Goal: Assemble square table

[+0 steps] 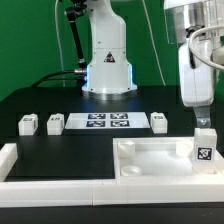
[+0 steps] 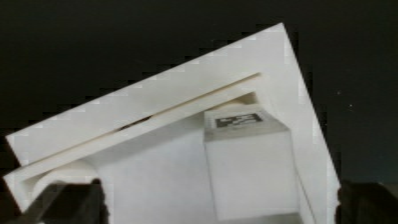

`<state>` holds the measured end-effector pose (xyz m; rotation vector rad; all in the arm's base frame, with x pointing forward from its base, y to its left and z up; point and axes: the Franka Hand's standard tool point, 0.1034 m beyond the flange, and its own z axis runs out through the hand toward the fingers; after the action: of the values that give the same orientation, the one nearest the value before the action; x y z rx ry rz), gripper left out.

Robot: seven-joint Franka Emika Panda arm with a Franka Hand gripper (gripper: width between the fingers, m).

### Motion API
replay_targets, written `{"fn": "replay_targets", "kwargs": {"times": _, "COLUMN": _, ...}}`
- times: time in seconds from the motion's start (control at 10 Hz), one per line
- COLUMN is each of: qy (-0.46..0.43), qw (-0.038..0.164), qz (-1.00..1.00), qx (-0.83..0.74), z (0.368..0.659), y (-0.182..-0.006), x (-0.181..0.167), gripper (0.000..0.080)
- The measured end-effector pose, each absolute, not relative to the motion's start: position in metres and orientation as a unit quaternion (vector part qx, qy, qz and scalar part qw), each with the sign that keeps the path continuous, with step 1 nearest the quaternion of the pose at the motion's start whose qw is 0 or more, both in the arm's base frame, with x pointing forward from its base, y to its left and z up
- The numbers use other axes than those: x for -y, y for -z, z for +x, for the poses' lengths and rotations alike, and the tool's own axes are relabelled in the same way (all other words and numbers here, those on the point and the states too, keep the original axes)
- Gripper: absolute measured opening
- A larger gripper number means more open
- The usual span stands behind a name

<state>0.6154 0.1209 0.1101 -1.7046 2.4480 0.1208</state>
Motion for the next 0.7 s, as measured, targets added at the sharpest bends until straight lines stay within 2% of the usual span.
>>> {"fn": "replay_targets", "kwargs": {"times": 0.3, "qy": -0.039, "qw": 0.082, "qz": -0.637, "qx": -0.765, "z": 0.586, "y": -0.114, "x": -0.126, "gripper": 0.0649}}
{"fn": "replay_targets", "kwargs": {"times": 0.5, "qy": -0.032, "qw": 0.078, "qz": -0.697, "qx": -0.712, "z": 0.56, "y": -0.104, "x": -0.133, "gripper": 0.0649}}
{"fn": "replay_targets", "kwargs": {"times": 0.7, "qy": -0.027, "qw": 0.08, "qz": -0.749, "qx": -0.657, "z": 0.561, "y": -0.104, "x": -0.133, "gripper": 0.0649}}
